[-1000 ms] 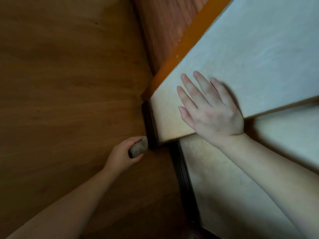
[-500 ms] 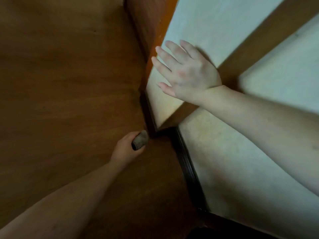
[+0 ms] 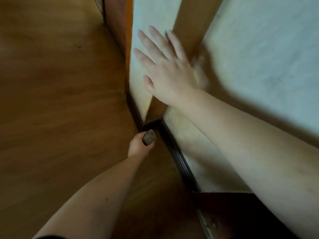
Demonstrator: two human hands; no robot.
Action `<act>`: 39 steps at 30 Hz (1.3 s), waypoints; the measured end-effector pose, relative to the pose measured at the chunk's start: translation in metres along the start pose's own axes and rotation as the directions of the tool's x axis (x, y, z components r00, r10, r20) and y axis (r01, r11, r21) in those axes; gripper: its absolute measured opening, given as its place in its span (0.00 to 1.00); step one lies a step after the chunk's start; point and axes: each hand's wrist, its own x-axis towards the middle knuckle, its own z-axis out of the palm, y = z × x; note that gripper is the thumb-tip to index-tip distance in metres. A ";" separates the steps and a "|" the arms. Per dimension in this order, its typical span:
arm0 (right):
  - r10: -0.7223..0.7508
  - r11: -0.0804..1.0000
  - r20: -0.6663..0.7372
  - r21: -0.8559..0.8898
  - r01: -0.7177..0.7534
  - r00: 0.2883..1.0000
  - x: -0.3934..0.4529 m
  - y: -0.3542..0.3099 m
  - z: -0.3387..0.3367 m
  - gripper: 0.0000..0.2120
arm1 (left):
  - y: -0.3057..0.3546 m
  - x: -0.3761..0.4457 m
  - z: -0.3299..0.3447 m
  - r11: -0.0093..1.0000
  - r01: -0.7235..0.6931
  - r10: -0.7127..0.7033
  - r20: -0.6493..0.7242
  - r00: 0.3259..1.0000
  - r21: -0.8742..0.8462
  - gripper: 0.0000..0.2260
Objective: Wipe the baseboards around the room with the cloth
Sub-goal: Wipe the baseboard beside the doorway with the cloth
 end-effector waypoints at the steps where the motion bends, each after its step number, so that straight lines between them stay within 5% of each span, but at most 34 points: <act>1: 0.065 0.998 -0.003 0.000 -0.065 0.998 -0.015 0.003 -0.001 0.29 | 0.002 0.000 0.002 1.000 -0.018 0.018 0.028 0.999 0.021 0.27; 5: 0.217 0.976 0.131 -0.039 -0.214 0.967 -0.121 0.015 -0.005 0.33 | 0.002 0.001 0.005 0.996 -0.046 0.040 0.083 0.996 0.082 0.27; 12: 0.207 0.948 0.359 -0.303 -0.096 0.910 -0.199 0.024 -0.002 0.33 | -0.006 0.012 0.013 0.997 -0.016 0.010 0.080 0.997 0.077 0.28; 39: 0.301 0.883 0.325 -0.451 -0.132 0.897 -0.195 0.017 0.011 0.31 | 0.001 0.055 0.068 0.996 0.022 -0.030 -0.084 0.996 -0.085 0.27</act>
